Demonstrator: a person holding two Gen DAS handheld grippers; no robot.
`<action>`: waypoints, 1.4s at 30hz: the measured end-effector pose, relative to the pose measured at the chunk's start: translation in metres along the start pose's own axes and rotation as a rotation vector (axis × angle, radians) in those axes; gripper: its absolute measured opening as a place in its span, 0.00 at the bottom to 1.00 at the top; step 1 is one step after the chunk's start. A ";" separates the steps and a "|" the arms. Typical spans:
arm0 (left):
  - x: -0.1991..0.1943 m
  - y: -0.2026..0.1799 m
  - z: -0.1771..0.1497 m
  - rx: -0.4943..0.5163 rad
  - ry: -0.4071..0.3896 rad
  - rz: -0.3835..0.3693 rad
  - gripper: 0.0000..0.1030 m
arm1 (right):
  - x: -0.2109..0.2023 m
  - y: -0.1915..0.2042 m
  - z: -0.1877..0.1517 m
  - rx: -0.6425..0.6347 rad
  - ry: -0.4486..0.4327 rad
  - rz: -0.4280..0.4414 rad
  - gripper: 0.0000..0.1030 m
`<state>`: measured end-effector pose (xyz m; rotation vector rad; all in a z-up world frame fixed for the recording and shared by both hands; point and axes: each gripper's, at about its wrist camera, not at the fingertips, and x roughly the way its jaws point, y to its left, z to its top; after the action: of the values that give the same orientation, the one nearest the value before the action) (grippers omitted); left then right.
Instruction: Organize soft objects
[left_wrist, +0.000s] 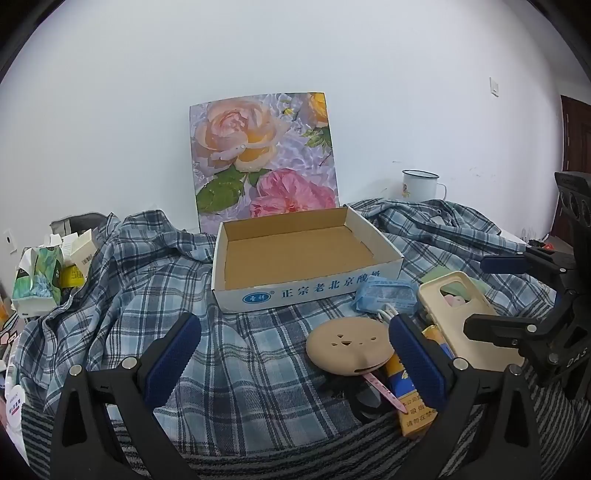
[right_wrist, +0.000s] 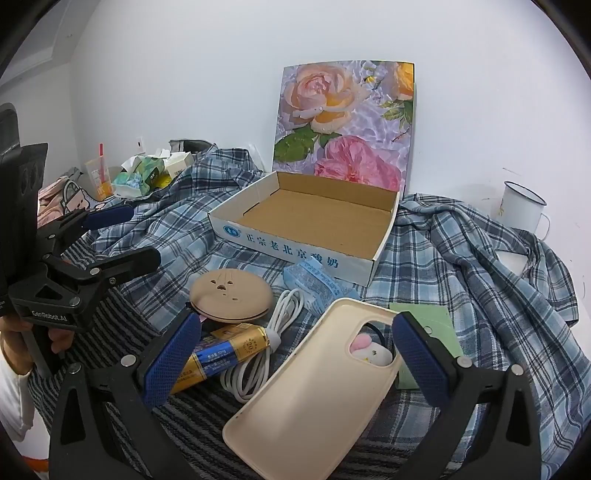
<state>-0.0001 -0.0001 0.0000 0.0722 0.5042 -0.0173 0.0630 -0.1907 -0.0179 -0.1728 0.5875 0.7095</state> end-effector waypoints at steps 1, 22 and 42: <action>0.000 0.000 0.000 0.000 -0.002 0.001 1.00 | 0.000 0.000 0.000 0.001 0.001 0.001 1.00; 0.001 0.000 0.000 0.001 0.003 0.000 1.00 | 0.001 -0.001 0.000 0.002 0.003 0.002 1.00; 0.004 0.000 -0.004 0.009 0.015 -0.001 1.00 | 0.001 -0.001 0.000 0.002 0.004 0.001 1.00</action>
<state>0.0018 0.0003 -0.0053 0.0813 0.5193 -0.0196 0.0644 -0.1902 -0.0185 -0.1720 0.5927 0.7093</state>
